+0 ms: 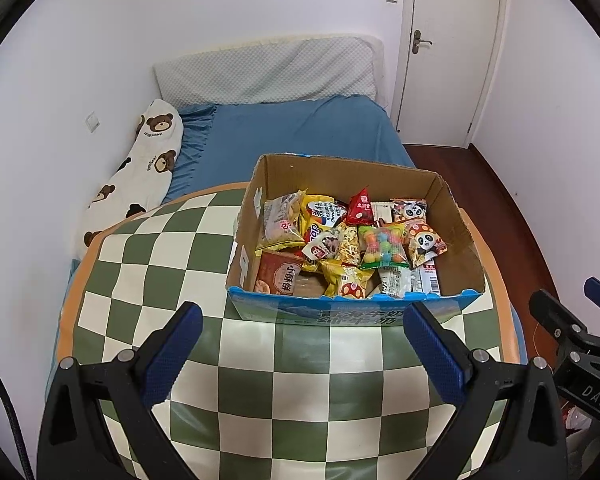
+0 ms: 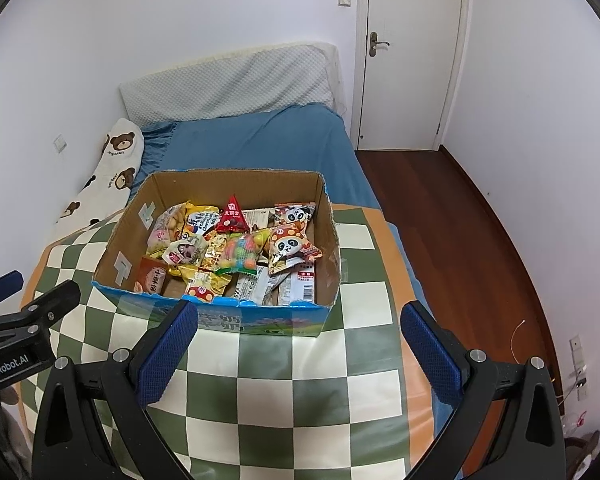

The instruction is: Organize snacks

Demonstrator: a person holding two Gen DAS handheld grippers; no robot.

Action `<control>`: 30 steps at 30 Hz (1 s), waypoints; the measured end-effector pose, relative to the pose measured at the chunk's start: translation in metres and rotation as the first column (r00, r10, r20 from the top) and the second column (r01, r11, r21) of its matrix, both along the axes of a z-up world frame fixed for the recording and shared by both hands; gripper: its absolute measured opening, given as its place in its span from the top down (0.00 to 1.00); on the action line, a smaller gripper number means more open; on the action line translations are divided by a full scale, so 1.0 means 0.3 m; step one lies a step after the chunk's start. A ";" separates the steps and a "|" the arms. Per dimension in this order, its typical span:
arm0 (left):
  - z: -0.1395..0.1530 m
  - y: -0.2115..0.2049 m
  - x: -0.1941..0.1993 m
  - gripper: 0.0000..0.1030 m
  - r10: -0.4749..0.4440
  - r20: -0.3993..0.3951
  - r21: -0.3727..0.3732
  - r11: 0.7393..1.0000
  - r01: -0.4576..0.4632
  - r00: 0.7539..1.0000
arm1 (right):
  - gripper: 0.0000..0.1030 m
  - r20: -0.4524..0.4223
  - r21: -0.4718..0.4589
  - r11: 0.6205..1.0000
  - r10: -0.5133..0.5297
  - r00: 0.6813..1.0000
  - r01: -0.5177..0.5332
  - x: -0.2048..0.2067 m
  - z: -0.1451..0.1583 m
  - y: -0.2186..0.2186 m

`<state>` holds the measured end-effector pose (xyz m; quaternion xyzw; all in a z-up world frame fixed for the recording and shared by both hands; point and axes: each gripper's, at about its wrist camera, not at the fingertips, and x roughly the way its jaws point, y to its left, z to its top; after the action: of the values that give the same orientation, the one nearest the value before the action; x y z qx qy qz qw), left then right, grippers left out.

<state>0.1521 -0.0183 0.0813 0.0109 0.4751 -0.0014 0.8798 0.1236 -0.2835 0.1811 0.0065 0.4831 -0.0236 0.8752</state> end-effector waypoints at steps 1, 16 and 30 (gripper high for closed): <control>0.001 0.000 0.001 0.00 0.002 0.000 0.000 1.000 -0.002 1.000 | 0.00 0.002 0.001 1.000 0.000 1.000 0.000 0.000 0.002 -0.002; 0.007 -0.025 -0.019 0.00 -0.016 0.014 0.023 1.000 0.016 1.000 | 0.00 0.007 0.016 1.000 0.019 1.000 -0.019 0.002 0.014 -0.001; 0.029 -0.030 -0.029 0.00 -0.021 0.030 0.027 0.999 0.020 0.999 | 0.00 0.011 0.022 0.999 0.025 1.000 -0.026 -0.002 0.029 0.007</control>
<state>0.1435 -0.0272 0.0900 0.0277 0.4618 -0.0037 0.8865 0.1231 -0.2815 0.1897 0.0102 0.4785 -0.0071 0.8780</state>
